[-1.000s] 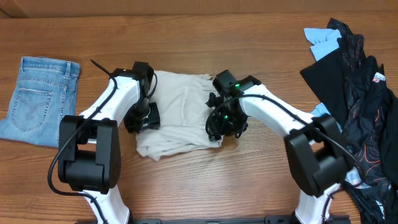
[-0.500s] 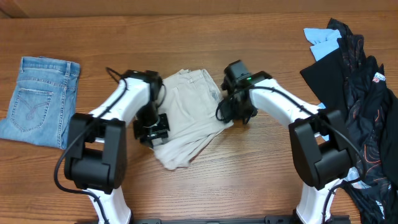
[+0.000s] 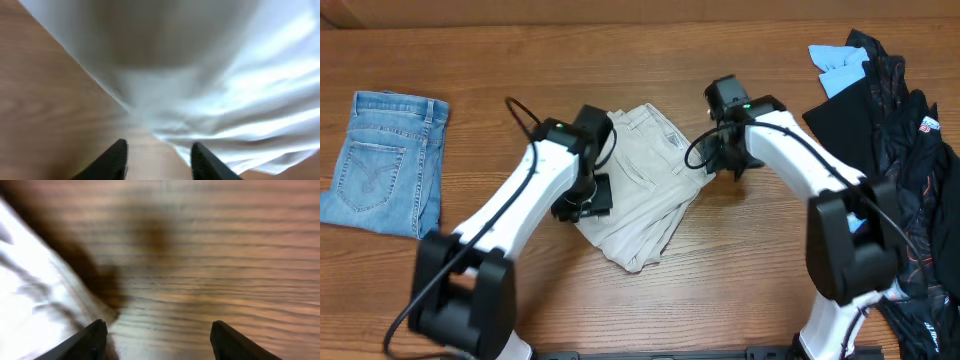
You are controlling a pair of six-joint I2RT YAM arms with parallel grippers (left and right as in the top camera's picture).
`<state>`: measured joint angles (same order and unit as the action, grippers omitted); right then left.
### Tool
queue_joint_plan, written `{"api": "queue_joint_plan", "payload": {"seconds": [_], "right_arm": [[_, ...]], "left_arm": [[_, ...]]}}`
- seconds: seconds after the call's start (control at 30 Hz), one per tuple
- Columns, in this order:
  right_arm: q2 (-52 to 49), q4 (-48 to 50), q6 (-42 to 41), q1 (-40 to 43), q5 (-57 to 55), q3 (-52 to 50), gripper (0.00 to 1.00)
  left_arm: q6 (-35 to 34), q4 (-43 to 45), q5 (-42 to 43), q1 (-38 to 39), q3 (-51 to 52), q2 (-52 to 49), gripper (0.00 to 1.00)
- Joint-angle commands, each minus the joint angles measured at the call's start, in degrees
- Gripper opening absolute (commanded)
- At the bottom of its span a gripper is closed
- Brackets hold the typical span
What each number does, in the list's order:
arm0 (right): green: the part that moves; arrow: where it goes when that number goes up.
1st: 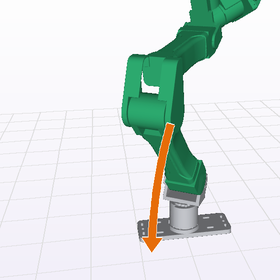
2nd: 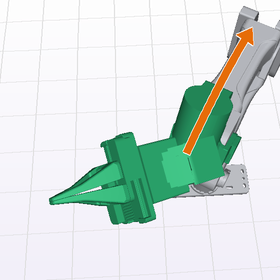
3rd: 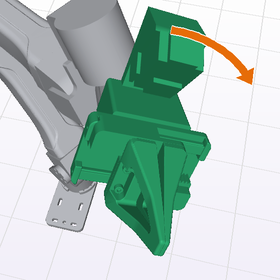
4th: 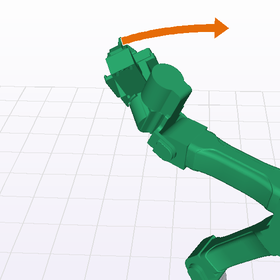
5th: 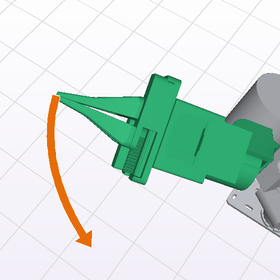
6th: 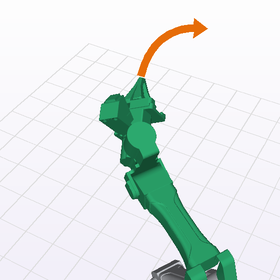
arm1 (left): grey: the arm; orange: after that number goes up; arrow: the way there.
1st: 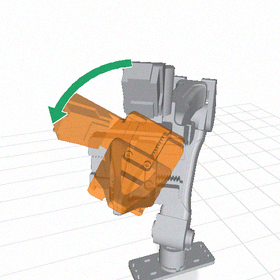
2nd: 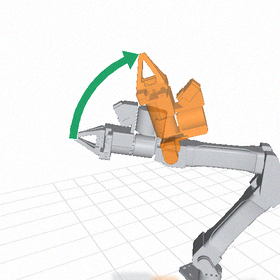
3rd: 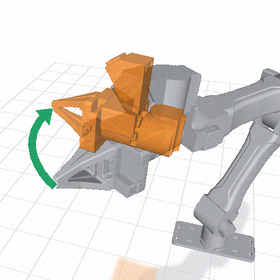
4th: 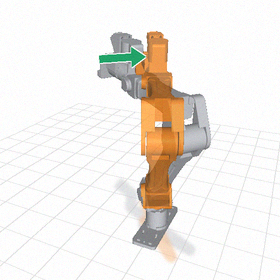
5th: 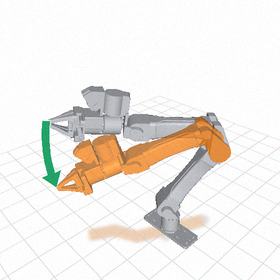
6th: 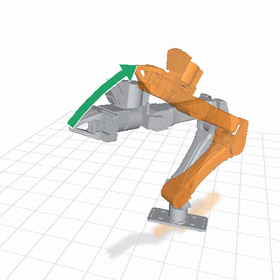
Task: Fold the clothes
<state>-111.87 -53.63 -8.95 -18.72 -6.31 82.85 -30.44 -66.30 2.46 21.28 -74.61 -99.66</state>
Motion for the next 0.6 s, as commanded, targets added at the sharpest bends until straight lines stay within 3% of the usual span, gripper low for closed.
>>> {"api": "queue_joint_plan", "payload": {"seconds": [0.0, 0.07, 0.2, 0.3, 0.57], "right_arm": [[8.83, 0.07, -1.33, -0.28, 8.22, 3.17, 0.69], [10.4, -0.17, -1.01, -0.74, 16.72, 3.17, 0.68], [10.25, -0.74, 0.39, -2.38, 32.06, 2.89, 0.67], [9.29, -0.74, 1.97, -5.03, 40.09, 2.86, 0.66], [6.6, -3.28, 2.01, -11.17, 41.94, 2.6, 0.66]], "left_arm": [[-1.25, 3.96, -8.37, -1.66, -0.52, 5.64, 0.61], [-0.98, 8.92, -12.13, -2.54, -0.52, 6.97, 0.7], [6.6, 20.65, -13.77, -4.96, -0.5, 6.1, 0.64], [8.33, 26.53, -12.46, -7.93, -0.5, 2.67, 0.65], [8.68, 28.35, -4.96, -14.25, -0.52, -7.45, 0.62]]}}
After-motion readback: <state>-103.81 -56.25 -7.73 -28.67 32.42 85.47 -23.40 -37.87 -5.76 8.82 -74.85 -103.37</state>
